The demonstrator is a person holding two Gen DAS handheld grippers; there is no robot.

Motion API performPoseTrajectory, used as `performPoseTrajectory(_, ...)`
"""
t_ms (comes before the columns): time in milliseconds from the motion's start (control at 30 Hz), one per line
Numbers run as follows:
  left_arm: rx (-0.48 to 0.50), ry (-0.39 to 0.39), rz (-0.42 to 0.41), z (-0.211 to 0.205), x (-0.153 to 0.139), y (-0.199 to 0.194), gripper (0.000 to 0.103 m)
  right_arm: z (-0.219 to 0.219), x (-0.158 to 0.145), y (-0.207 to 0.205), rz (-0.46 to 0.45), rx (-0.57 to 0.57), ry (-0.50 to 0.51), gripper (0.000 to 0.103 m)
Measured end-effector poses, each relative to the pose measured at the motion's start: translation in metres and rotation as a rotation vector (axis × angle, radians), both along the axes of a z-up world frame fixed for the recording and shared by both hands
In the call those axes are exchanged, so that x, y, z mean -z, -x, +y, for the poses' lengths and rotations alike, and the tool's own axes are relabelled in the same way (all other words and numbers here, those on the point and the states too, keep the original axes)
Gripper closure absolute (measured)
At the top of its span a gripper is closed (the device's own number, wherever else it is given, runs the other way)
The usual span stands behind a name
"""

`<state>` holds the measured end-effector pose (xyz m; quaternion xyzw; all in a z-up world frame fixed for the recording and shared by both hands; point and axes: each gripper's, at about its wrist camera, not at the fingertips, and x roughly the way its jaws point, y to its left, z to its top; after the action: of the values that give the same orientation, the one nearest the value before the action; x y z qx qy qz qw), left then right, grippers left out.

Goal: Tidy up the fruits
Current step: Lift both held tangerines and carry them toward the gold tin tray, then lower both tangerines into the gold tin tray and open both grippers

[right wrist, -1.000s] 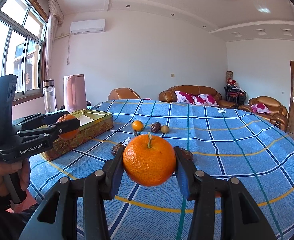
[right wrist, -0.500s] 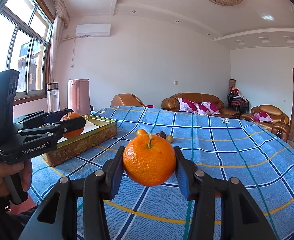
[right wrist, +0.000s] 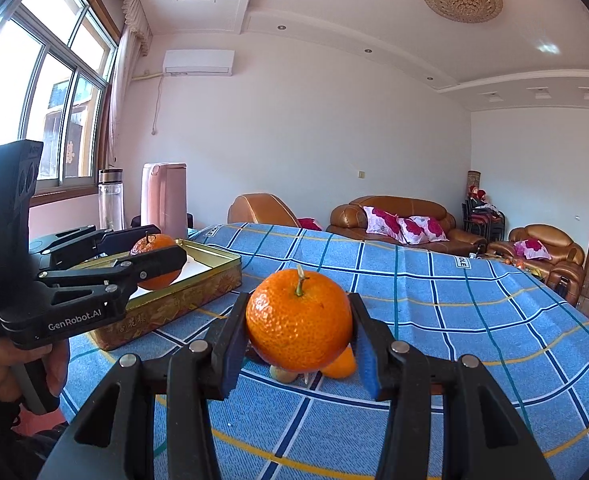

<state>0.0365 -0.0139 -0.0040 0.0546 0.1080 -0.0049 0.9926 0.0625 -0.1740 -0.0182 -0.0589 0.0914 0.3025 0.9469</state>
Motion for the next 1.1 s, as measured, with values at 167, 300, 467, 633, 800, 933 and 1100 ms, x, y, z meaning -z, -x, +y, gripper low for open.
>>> performPoseTrajectory(167, -0.028, 0.012, 0.005, 0.015, -0.003, -0.002, 0.056, 0.019, -0.007, -0.005, 0.002, -0.043, 0.006, 0.054)
performPoseTrajectory(300, -0.052, 0.028, 0.014, 0.029, -0.003, -0.004, 0.056, 0.036, -0.011, -0.011, 0.012, -0.073, 0.014, 0.054)
performPoseTrajectory(467, -0.086, 0.051, 0.03, 0.05, -0.003, -0.008, 0.056, 0.061, -0.015, -0.017, 0.022, -0.114, 0.034, 0.054)
performPoseTrajectory(633, -0.123, 0.069, 0.042, 0.071, -0.002, -0.009, 0.056, 0.085, -0.018, -0.018, 0.023, -0.155, 0.053, 0.054)
performPoseTrajectory(800, -0.153, 0.072, 0.052, 0.086, -0.001, -0.01, 0.056, 0.106, -0.019, -0.021, 0.028, -0.187, 0.069, 0.054)
performPoseTrajectory(933, -0.181, 0.075, 0.069, 0.096, 0.001, -0.011, 0.056, 0.121, -0.019, -0.024, 0.038, -0.212, 0.079, 0.054)
performPoseTrajectory(1100, -0.205, 0.069, 0.09, 0.108, 0.004, -0.014, 0.056, 0.137, -0.023, -0.03, 0.047, -0.242, 0.097, 0.054)
